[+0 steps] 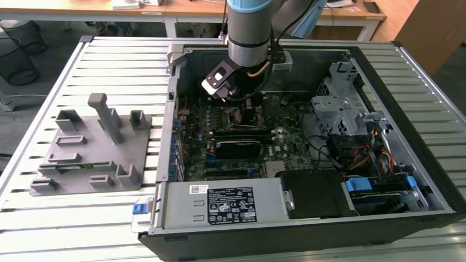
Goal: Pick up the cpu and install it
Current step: 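Place the cpu into insertion slot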
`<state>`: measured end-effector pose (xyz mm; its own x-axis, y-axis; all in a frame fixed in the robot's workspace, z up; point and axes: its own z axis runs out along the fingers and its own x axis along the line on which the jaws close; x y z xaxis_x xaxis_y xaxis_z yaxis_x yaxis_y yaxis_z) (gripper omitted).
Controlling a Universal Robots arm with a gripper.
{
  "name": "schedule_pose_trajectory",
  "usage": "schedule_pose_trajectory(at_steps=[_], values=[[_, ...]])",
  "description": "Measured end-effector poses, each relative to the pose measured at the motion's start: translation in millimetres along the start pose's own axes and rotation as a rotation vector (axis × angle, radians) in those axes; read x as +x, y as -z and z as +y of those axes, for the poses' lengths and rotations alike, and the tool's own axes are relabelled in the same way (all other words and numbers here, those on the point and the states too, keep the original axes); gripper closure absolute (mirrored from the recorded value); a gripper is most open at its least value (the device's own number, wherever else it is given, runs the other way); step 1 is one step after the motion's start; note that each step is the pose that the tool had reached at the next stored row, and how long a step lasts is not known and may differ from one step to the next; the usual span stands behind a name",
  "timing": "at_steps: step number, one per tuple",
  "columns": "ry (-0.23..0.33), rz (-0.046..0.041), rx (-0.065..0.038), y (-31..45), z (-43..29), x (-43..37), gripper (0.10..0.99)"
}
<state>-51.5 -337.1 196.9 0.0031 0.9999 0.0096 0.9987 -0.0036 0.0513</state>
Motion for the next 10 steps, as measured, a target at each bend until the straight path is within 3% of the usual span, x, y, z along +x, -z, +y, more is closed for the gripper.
schedule_pose_trajectory(at_steps=[10], values=[[-0.018,-0.0011,0.000,-0.9,-0.2,-0.7,0.561]])
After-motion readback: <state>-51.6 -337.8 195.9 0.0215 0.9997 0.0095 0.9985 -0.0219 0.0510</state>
